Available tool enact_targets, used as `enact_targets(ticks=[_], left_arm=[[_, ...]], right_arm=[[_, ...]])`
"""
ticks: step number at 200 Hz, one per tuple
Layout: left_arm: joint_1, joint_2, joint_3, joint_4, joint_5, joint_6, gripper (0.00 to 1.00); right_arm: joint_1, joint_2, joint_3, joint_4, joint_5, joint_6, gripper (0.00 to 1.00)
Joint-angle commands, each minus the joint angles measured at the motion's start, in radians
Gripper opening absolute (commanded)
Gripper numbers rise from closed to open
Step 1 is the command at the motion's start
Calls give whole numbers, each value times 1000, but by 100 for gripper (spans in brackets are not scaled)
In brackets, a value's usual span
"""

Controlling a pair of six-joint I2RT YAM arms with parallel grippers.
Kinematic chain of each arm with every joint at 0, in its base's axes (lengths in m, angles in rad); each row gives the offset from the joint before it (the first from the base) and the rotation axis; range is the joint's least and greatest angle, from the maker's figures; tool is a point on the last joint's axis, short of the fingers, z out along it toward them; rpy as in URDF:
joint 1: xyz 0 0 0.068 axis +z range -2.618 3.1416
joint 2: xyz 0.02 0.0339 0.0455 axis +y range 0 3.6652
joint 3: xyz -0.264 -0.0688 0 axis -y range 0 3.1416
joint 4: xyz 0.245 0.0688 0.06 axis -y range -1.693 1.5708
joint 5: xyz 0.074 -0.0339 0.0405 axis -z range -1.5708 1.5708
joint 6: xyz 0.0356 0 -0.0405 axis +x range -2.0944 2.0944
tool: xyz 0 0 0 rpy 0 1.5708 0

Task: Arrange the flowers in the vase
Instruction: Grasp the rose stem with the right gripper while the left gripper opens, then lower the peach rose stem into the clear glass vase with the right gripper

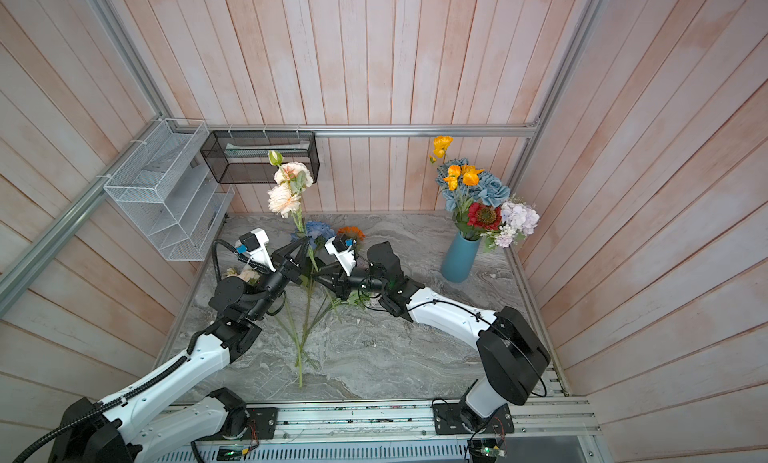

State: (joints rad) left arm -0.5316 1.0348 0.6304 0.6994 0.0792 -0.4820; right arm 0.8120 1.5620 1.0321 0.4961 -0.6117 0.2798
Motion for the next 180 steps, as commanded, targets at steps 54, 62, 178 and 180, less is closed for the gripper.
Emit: enact_targets(ticks=[54, 62, 178, 180], left_arm=[[-4, -17, 23, 0, -9, -20, 100], [-4, -28, 21, -17, -32, -26, 100], [153, -211, -175, -247, -275, -182, 100], [154, -207, -176, -250, -273, -184, 100]], right_arm=[[4, -24, 3, 23, 54, -39, 0], [3, -29, 1, 19, 70, -45, 0], [-154, -225, 96, -163, 359, -285, 0], [-157, -229, 98, -166, 363, -288, 0]])
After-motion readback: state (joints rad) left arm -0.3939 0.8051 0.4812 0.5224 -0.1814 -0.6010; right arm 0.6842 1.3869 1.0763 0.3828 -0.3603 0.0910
